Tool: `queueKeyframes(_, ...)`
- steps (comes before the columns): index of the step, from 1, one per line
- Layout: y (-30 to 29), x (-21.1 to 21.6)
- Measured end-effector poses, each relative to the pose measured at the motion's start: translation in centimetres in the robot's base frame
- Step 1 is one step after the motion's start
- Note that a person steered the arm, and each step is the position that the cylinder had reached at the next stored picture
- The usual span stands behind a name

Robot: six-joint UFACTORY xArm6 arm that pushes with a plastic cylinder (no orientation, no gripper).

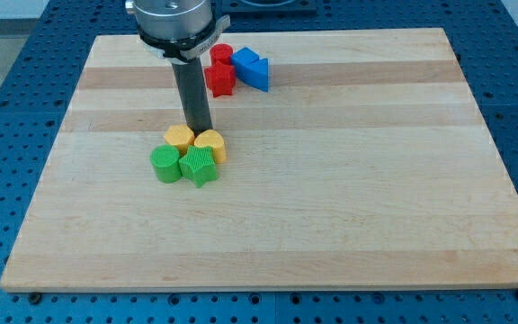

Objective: Push the green circle to the top left corner of the board

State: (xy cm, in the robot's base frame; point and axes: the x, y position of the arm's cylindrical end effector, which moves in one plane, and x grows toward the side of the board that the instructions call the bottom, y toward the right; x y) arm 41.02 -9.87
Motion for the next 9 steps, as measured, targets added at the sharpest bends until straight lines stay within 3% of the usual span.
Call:
queueKeyframes(1,0.0,0.0)
queueKeyframes(3,6.5,0.3)
queueKeyframes(5,8.5,10.9)
queueKeyframes(6,4.1,13.8)
queueKeyframes(7,-0.7,13.4)
queueKeyframes(9,-3.4,10.5)
